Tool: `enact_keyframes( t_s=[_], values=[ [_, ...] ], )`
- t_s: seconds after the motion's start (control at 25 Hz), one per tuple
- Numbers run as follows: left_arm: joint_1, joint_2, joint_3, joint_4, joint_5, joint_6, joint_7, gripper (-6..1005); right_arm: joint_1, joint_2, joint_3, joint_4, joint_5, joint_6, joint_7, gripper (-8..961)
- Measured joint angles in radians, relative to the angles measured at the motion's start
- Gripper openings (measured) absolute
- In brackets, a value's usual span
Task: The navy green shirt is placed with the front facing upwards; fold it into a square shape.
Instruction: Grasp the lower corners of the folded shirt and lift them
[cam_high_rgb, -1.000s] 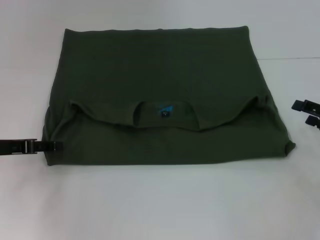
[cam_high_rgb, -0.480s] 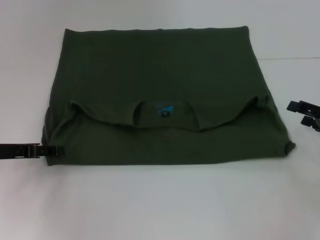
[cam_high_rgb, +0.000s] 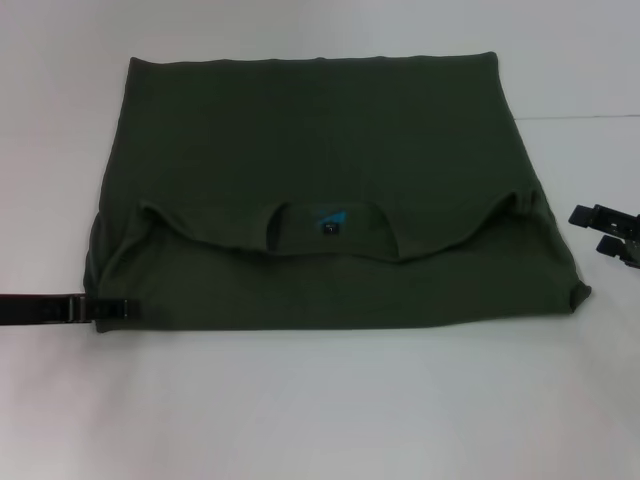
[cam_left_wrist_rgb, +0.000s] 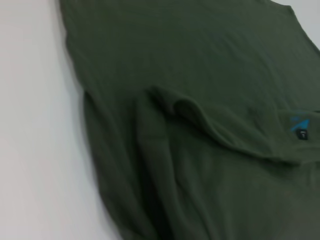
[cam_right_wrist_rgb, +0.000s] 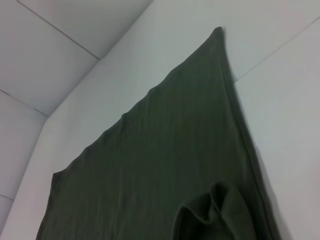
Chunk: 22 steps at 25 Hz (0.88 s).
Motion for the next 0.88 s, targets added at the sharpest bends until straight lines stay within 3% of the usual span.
enact_keyframes(
  t_s=[0.6,0.8,0.88],
  values=[
    [-0.035,-0.001,0.000,-0.046,0.001,-0.008,-0.002,677,0.001,0.000,-0.002,0.000,0.000,0.000,-0.002,869],
    [-0.030,-0.002,0.000,-0.045,0.002,-0.057,-0.014,600,0.002,0.000,-0.002,0.000,0.000,0.002,-0.003,869],
    [-0.028,-0.004,0.005,-0.043,0.004,-0.068,-0.014,525,0.003,0.000,-0.002,0.000,0.000,0.001,-0.003,869]
  ],
)
